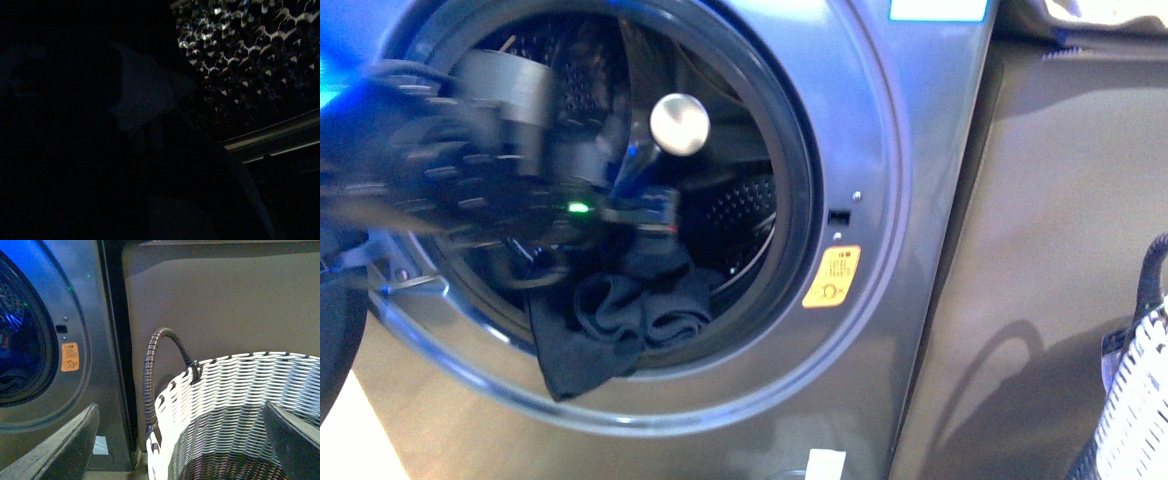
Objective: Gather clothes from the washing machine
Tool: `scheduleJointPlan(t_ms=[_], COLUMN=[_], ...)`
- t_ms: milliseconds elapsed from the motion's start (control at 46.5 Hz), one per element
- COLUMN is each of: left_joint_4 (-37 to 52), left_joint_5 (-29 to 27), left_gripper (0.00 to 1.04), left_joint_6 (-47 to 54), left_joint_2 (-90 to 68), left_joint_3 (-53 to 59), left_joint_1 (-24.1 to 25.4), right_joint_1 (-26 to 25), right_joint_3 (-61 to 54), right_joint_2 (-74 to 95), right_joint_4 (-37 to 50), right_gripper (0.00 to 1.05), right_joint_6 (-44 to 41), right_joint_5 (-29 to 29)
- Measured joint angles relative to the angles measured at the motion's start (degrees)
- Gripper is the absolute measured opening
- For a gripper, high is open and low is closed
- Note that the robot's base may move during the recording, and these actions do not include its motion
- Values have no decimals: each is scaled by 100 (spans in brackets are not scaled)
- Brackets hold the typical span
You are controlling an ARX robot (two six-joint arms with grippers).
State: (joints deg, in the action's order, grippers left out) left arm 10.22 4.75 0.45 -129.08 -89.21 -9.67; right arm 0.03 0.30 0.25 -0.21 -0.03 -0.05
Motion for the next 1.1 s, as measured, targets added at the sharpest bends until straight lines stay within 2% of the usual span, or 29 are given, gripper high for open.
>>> scheduleJointPlan(t_ms=[108, 258, 645, 1097], left_joint_4=[-557, -1370, -2465, -3397], left_joint_5=[-111, -601, -1080, -826], left_gripper=[98, 98, 98, 98], left_joint_6=[83, 330, 424, -173], left_joint_2=[-302, -721, -1014, -1119], left_joint_3=[-520, -1314, -2000, -2218], left_joint_1=[-68, -105, 118, 229], right_joint_1=[-2, 0, -2, 0], right_joint_3=[0, 0, 0, 0], right_joint_2=[0, 0, 0, 0], right_joint_4=[0, 0, 0, 0], right_gripper=[97, 97, 97, 97], right_joint_6=[0, 0, 0, 0], right_joint_5=[0, 0, 0, 0])
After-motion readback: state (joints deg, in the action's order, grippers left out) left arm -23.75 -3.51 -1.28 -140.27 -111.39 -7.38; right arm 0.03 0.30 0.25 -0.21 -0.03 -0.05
